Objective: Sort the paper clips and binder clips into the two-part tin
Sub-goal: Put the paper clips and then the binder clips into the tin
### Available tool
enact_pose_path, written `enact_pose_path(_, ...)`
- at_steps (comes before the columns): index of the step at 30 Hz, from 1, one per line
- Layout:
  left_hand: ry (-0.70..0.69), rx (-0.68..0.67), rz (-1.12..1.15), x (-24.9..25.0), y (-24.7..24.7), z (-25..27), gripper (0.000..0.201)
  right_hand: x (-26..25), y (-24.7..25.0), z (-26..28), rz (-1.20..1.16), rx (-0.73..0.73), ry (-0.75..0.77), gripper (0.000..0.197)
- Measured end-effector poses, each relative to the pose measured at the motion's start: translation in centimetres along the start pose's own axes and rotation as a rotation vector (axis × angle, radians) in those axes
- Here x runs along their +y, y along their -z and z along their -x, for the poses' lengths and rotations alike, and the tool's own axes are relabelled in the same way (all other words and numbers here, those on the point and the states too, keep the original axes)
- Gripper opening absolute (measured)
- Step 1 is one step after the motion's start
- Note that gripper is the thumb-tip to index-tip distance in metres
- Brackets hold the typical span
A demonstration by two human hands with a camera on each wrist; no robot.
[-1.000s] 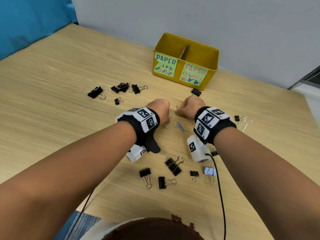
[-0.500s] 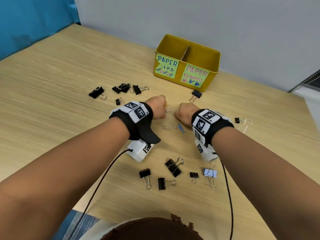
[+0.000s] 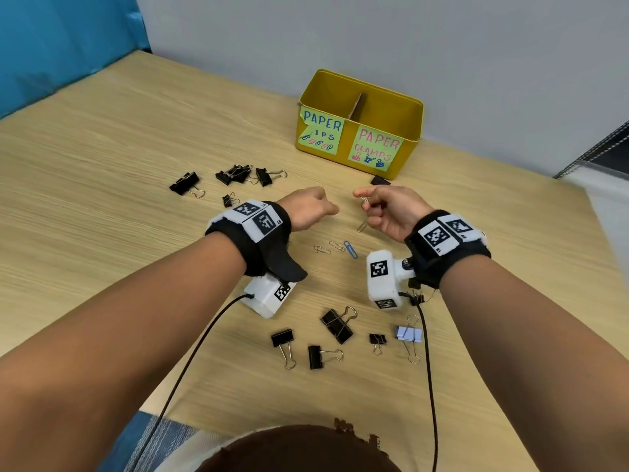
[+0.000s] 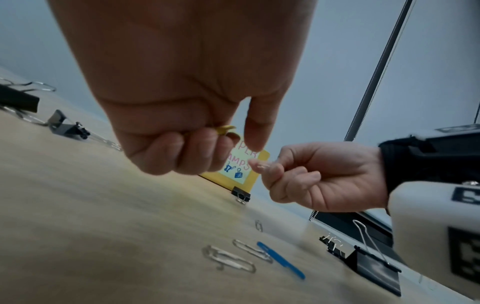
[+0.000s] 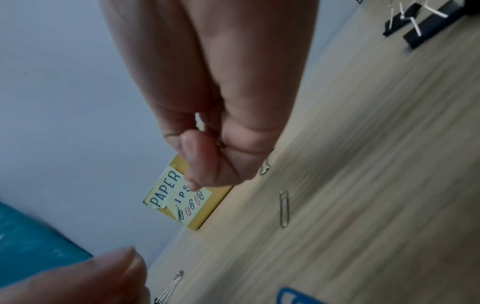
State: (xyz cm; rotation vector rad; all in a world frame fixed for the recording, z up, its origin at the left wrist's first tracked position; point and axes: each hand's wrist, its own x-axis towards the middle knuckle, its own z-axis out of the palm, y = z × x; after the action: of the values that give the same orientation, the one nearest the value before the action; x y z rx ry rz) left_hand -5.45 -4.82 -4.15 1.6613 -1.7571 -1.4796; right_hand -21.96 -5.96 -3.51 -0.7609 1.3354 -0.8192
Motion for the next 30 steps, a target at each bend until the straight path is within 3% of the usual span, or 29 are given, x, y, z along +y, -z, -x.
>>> enact_pose_path(5,-0.040,-0.016,-0.128,-0.3,-0.4,0.3,0.031,0.0,0.8,-0.4,-0.069,0.100,-0.069,0.027)
enact_pose_path(6,-0.050,-0.014,-0.184,-0.4,-0.3,0.4,0.028,0.0,0.9,-0.6,0.049,0.135,-0.036,0.025)
enact_pose_path(10,-0.105,-0.014,-0.416,-0.7,-0.6,0.7,0.021,0.7,0.8,-0.6,1.013,0.219,0.180,0.005)
enact_pose_path(11,-0.108,-0.027,-0.473,-0.7,-0.8,0.8,0.022,1.0,0.9,-0.7,1.143,0.215,0.190,0.010)
enact_pose_path(15,-0.116,-0.047,-0.651,-0.8,-1.2,0.7,0.018,1.6,1.2,-1.0,1.181,0.185,0.181,0.015)
enact_pose_path(19,-0.112,-0.089,-0.709,-0.4,-1.7,0.7,0.009,1.2,0.4,-1.0,1.368,0.096,0.126,0.022)
enact_pose_path(23,-0.058,-0.169,-0.764,-0.2,-2.2,0.9,0.028,1.3,-0.5,-0.8,1.527,0.044,0.004,0.032)
enact_pose_path(25,-0.058,-0.181,-0.784,-0.3,-2.2,1.0,0.028,1.3,-0.6,-0.7,1.570,0.024,-0.004,0.028)
enact_pose_path(27,-0.064,-0.161,-0.733,-0.3,-2.0,1.3,0.028,1.2,-0.1,-0.8,1.468,0.040,0.022,0.019)
enact_pose_path(30,-0.067,-0.127,-0.547,-0.2,-1.1,1.1,0.029,0.9,0.8,-0.9,0.879,0.060,0.004,0.015)
